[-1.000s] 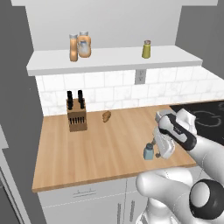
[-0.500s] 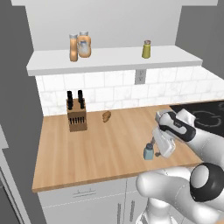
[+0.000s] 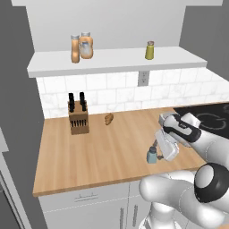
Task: Put the shaker and condiment bottle from the counter next to their counterparts in the cabinet.
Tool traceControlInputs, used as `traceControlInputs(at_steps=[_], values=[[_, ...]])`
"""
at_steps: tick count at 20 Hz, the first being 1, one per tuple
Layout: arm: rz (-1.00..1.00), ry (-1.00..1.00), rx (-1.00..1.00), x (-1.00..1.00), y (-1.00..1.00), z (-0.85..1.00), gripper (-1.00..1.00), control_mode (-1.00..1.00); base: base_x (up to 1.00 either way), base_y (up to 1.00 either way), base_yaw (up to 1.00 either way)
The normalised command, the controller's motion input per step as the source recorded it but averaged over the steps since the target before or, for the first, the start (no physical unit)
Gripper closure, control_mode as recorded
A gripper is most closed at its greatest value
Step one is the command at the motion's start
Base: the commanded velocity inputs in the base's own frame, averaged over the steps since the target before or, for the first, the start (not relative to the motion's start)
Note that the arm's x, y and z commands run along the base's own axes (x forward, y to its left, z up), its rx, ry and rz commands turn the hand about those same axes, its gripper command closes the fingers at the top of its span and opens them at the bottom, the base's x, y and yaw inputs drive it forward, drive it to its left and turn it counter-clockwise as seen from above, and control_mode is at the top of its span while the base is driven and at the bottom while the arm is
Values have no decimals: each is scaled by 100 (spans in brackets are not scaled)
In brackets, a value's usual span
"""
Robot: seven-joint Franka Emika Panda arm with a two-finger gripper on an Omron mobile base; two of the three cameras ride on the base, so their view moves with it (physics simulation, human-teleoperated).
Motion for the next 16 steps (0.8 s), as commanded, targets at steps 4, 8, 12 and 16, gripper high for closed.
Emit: traceControlInputs(at_steps=[4,8,12,16], values=[[-2,-6,3,0,15,-13,-100,-100,0,0,0],[0,0,5,0,0,-6,-100,-100,0,0,0],[0,-2,0,0,1,-17,-100,-100,0,0,0],[-2,0,0,3,3,-27,-100,-100,0,0,0]])
